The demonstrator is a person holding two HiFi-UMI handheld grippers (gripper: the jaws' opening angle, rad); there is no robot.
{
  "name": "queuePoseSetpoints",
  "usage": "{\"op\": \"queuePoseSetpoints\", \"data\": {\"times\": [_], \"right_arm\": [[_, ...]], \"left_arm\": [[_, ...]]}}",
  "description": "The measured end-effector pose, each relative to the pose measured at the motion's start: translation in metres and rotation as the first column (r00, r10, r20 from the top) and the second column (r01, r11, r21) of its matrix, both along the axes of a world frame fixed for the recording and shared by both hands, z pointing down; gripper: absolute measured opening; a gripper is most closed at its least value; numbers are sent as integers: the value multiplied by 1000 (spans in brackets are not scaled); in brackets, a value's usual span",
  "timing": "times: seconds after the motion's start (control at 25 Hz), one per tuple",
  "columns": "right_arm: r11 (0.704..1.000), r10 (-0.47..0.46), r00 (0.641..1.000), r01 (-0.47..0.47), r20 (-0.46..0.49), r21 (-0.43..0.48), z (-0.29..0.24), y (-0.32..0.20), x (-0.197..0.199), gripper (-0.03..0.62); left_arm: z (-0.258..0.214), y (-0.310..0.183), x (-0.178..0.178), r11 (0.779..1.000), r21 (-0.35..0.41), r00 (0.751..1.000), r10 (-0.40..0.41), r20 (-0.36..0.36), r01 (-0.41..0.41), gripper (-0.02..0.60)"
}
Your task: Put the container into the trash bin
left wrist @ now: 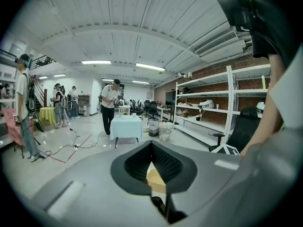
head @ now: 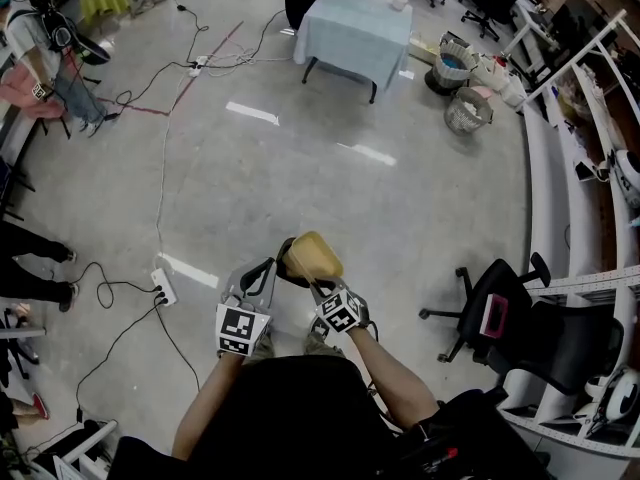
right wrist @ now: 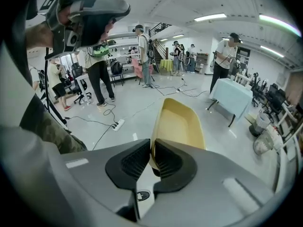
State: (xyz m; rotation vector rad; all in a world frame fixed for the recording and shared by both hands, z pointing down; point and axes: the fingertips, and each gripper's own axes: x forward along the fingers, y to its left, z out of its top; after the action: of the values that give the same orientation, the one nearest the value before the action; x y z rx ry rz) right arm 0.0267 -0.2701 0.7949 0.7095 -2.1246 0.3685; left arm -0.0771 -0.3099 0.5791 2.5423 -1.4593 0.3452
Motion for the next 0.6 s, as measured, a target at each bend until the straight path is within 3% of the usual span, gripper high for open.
{"op": "queuePoseSetpoints", "data": {"times": [0.6], "right_arm": [[999,-35,999,36,-17,7,3,-7,-10,49]], "left_arm": [[6,0,-8,1000,-17,1000,-18,9,19,-15]]}}
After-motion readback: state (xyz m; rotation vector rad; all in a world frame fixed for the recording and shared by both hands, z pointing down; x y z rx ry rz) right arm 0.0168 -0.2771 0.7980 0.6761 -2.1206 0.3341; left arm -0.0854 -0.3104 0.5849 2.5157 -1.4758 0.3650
